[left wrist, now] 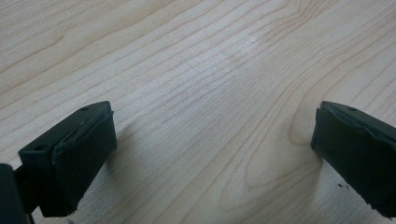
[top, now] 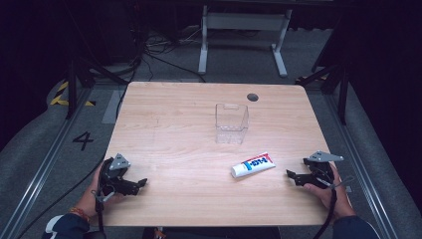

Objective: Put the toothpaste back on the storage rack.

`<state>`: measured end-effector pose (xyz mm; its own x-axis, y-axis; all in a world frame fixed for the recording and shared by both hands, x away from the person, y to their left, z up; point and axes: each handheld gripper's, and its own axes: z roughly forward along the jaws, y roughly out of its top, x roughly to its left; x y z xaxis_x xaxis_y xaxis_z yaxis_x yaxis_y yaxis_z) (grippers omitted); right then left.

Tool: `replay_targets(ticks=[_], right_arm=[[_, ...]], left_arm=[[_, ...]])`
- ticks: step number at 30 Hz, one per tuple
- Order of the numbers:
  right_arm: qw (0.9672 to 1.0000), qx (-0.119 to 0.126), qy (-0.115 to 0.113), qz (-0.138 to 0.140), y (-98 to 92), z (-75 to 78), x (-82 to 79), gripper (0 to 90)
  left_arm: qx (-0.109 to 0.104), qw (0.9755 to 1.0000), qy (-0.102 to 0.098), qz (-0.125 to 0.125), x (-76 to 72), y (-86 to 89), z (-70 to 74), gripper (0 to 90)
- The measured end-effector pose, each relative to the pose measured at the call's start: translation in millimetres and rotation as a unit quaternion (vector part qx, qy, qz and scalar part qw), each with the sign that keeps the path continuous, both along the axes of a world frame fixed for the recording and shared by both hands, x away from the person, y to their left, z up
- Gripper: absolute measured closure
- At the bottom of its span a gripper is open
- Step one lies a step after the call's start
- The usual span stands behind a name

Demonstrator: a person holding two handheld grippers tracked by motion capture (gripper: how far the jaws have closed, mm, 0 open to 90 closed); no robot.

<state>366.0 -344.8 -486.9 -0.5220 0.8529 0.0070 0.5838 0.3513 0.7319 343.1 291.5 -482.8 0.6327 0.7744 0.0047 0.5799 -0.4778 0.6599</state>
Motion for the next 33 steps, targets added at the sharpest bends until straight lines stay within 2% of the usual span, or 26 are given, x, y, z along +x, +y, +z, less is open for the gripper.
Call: replay_targets(ticks=[1, 4, 8, 14, 16, 21, 24, 33], right_arm=[[1.0, 0.0, 0.0, 0.0, 0.0, 0.0, 0.0, 11.6], [1.0, 0.0, 0.0, -0.001, 0.1, 0.0, -0.1, 11.6], [1.0, 0.0, 0.001, -0.003, 0.5, 0.0, -0.4, 11.6], [1.0, -0.001, 0.0, -0.003, 0.6, 0.0, -0.3, 11.5], [1.0, -0.002, 0.0, -0.003, 0.5, 0.0, -0.3, 11.5], [1.0, -0.001, 0.0, -0.003, 0.6, 0.0, -0.3, 11.6], [1.0, 0.0, 0.0, -0.004, 0.6, 0.0, -0.3, 11.6], [1.0, -0.001, 0.0, -0.003, 0.6, 0.0, -0.3, 11.6]], left_arm=[[0.004, 1.0, -0.007, -0.005, 1.3, 0.6, 0.1, 0.5], [-0.007, 1.0, 0.004, 0.002, 0.1, -0.7, -0.6, 0.3], [0.001, 1.0, -0.003, -0.007, 2.0, 0.2, -0.1, 0.2], [0.002, 0.9998, 0.015, -0.01, 3.7, -0.9, 2.0, 0.9], [-0.003, 0.9998, 0.013, -0.013, 5.4, 0.6, 2.1, 2.3], [0.003, 0.9999, 0.015, -0.005, 6.0, 1.5, 5.3, 9.4], [0.006, 0.9997, 0.017, -0.015, 5.5, 1.3, 8.0, 16.9], [0.009, 0.9992, 0.017, -0.036, 5.2, -7.2, 15.9, 16.8]])
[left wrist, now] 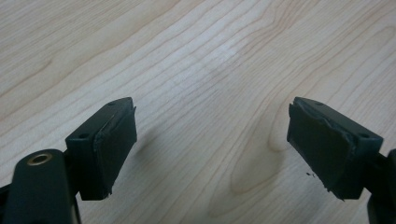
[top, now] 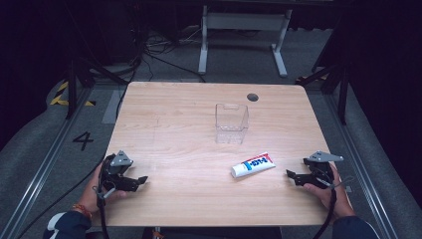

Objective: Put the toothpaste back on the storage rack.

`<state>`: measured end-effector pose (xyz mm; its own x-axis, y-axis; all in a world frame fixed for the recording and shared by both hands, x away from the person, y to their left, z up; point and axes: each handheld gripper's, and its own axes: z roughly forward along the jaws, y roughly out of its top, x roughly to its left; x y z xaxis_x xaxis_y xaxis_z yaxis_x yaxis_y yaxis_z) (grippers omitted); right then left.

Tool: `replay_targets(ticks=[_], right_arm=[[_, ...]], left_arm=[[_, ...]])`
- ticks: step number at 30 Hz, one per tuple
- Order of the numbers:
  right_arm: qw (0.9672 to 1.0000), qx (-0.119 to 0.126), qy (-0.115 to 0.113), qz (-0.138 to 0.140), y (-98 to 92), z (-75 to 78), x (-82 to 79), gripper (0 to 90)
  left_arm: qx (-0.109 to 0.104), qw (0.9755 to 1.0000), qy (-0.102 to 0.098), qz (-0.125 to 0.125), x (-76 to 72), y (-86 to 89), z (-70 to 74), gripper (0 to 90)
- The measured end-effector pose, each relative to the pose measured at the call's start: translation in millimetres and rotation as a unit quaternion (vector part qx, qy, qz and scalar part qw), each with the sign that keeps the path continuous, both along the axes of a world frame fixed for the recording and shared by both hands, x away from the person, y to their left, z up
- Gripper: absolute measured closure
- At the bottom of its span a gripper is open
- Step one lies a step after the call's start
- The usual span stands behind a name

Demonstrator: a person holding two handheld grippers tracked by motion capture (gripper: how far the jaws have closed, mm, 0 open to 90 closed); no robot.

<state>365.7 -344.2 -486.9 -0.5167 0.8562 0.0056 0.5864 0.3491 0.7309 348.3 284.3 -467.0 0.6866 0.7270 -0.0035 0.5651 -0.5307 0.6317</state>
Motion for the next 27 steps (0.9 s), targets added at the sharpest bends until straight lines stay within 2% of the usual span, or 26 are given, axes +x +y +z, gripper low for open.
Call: replay_targets(ticks=[3, 5, 7, 8, 9, 16, 26, 27], right_arm=[[1.0, -0.001, 0.0, 0.0, 0.0, 0.0, 0.0, 11.6], [1.0, -0.001, 0.0, 0.0, 0.0, 0.0, 0.0, 11.5], [1.0, -0.001, 0.0, 0.0, 0.0, 0.0, 0.0, 11.5], [1.0, 0.0, 0.0, 0.0, 0.0, 0.0, 0.0, 11.6], [1.0, 0.0, 0.0, 0.0, 0.0, 0.0, 0.0, 11.6], [1.0, 0.0, 0.0, -0.001, 0.1, 0.0, 0.0, 11.5], [1.0, 0.0, 0.0, 0.0, 0.0, 0.0, 0.0, 11.6], [1.0, 0.0, 0.0, 0.0, 0.0, 0.0, 0.0, 11.5]], left_arm=[[0.01, 0.9998, 0.0, -0.015, 0.5, -7.7, 3.4, 17.9], [0.008, 0.9998, 0.003, -0.019, 0.3, -9.6, 4.5, 18.3], [0.02, 0.9993, 0.0, -0.031, 1.6, -14.8, 9.7, 18.3], [0.013, 0.9994, 0.0, -0.031, 1.6, -17.4, 10.5, 18.3], [0.02, 0.9992, -0.001, -0.034, 2.2, -19.3, 12.9, 18.2], [0.027, 0.998, -0.006, -0.057, 6.9, -38.7, 21.7, 18.0], [0.028, 0.9954, -0.013, -0.091, 13.7, -65.6, 35.3, 18.6], [0.023, 0.9954, -0.012, -0.092, 14.5, -70.4, 36.2, 18.6]])
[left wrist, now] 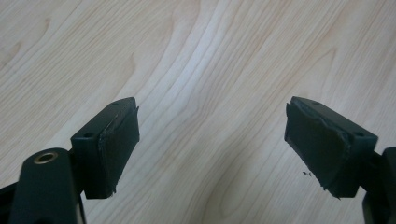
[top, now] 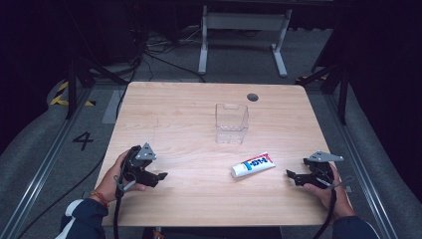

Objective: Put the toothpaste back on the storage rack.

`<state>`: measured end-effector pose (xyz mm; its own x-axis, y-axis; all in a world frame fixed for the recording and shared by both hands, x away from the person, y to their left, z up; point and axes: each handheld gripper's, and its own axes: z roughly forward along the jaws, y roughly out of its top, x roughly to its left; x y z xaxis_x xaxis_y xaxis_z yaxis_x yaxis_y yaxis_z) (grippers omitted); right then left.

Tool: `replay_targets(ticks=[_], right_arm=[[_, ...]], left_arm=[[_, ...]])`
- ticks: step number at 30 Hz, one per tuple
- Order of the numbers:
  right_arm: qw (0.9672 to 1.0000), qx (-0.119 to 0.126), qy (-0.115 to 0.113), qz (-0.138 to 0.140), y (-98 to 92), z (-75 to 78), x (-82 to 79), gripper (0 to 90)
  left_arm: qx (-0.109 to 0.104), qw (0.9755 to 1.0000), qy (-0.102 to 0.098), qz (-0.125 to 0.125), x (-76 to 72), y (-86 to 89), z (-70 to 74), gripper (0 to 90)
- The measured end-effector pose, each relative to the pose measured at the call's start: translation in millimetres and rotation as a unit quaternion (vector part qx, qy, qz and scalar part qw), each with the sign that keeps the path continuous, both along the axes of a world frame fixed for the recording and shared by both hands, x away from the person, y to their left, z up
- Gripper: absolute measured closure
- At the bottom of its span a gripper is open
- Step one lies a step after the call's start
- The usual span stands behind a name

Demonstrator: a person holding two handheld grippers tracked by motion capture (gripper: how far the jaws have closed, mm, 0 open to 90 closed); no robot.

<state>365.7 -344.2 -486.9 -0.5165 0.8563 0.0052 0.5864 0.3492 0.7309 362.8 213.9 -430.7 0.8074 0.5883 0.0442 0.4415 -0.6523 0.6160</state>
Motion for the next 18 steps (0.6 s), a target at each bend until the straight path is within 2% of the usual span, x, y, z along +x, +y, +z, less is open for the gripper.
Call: replay_targets(ticks=[12, 15, 18], right_arm=[[1.0, 0.0, 0.0, 0.0, 0.0, 0.0, 0.0, 11.5], [1.0, 0.0, 0.0, 0.0, -0.1, 0.0, 0.0, 11.6], [1.0, 0.0, 0.0, 0.0, 0.0, 0.0, 0.0, 11.5]], left_arm=[[-0.001, 0.9991, 0.002, -0.042, 11.8, -42.7, 9.4, 18.2], [0.005, 0.9987, 0.0, -0.051, 14.3, -51.4, 11.5, 18.3], [0.001, 0.9984, -0.002, -0.056, 15.8, -56.2, 13.6, 18.3]])
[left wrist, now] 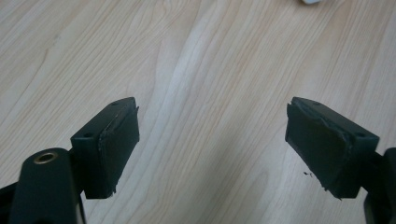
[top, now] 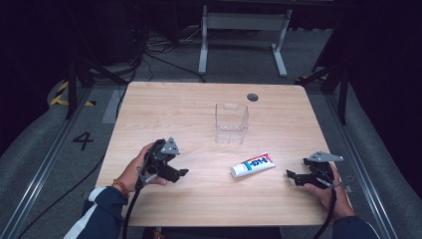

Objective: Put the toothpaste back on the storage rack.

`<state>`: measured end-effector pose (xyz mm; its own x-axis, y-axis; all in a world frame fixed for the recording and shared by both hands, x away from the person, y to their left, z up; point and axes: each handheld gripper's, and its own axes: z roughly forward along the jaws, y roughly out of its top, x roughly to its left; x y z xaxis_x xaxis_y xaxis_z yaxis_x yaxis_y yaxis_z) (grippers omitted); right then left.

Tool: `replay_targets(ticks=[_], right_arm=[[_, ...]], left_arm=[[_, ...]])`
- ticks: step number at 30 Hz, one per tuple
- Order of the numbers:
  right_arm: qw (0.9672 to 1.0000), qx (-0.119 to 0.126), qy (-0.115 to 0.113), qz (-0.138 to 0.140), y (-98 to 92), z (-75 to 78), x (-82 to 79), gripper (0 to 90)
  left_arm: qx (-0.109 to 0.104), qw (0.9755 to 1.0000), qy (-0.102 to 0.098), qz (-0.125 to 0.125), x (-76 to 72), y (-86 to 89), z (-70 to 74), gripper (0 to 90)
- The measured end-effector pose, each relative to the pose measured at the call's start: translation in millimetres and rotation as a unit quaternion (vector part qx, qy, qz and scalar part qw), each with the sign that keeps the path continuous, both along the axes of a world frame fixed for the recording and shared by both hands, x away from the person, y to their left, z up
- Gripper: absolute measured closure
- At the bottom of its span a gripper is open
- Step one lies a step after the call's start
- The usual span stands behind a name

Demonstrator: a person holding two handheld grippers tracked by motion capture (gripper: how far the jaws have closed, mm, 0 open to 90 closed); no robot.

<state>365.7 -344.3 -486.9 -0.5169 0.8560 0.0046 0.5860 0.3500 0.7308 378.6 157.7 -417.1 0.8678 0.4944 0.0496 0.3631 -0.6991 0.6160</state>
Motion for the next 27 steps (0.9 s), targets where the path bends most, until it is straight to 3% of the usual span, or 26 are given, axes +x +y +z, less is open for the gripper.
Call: replay_targets(ticks=[15, 27], right_arm=[[1.0, 0.0, 0.0, 0.0, 0.0, 0.0, 0.0, 11.6], [1.0, 0.0, 0.0, 0.0, 0.0, 0.0, 0.0, 11.6]], left_arm=[[0.008, 0.9991, -0.003, -0.043, 10.0, -42.3, 8.1, 18.4], [0.013, 0.9967, 0.002, -0.081, 21.8, -93.5, 9.7, 18.4]])
